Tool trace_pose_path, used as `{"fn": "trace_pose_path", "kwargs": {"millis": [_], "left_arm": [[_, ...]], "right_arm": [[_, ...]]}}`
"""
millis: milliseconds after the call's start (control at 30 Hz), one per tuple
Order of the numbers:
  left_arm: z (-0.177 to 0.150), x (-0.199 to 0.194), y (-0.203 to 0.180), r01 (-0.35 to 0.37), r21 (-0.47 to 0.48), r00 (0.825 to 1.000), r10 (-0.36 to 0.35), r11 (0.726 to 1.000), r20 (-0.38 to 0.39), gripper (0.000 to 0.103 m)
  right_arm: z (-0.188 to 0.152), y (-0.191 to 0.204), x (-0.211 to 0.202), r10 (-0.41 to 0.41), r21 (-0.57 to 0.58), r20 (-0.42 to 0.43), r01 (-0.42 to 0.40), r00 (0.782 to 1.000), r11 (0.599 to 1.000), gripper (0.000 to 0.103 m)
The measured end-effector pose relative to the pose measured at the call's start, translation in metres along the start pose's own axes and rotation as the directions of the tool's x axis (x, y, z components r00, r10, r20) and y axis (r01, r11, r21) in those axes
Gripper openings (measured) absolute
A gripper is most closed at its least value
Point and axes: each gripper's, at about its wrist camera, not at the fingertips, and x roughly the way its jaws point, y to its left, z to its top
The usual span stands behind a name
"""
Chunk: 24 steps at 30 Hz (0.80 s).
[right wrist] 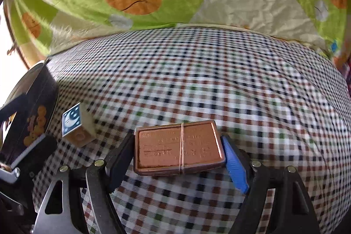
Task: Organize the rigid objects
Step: 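Move the left tool toward the white moon block while the right tool grips the copper box, then close the left tool on the white moon block while the right tool lifts the copper box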
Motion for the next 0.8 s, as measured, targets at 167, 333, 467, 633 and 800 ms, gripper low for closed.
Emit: {"fn": "trace_pose_path", "kwargs": {"millis": [167, 333, 467, 633, 800], "left_arm": [[0.0, 0.017, -0.007, 0.011, 0.011, 0.999, -0.01, 1.0, -0.043, 0.097], [0.001, 0.035, -0.007, -0.026, 0.022, 0.997, 0.028, 0.999, -0.076, 0.096], [0.005, 0.04, -0.008, -0.026, 0.03, 0.997, 0.029, 0.999, -0.074, 0.095], [0.005, 0.047, -0.012, 0.022, 0.05, 0.993, -0.016, 0.998, -0.113, 0.088], [0.005, 0.06, -0.009, 0.089, 0.015, 0.98, -0.085, 0.996, -0.18, 0.052]], "right_arm": [[0.0, -0.008, -0.002, 0.009, 0.034, 0.002, -0.009, 1.0, 0.999, 0.079], [-0.001, -0.008, -0.001, 0.006, 0.032, 0.002, -0.006, 1.0, 0.999, 0.079], [0.0, -0.007, 0.0, -0.004, 0.035, -0.002, 0.004, 1.0, 0.999, 0.079], [0.0, -0.008, -0.001, -0.003, 0.041, 0.001, 0.003, 1.0, 0.999, 0.079], [0.0, -0.008, -0.001, -0.005, 0.041, 0.001, 0.005, 1.0, 0.999, 0.079]]}}
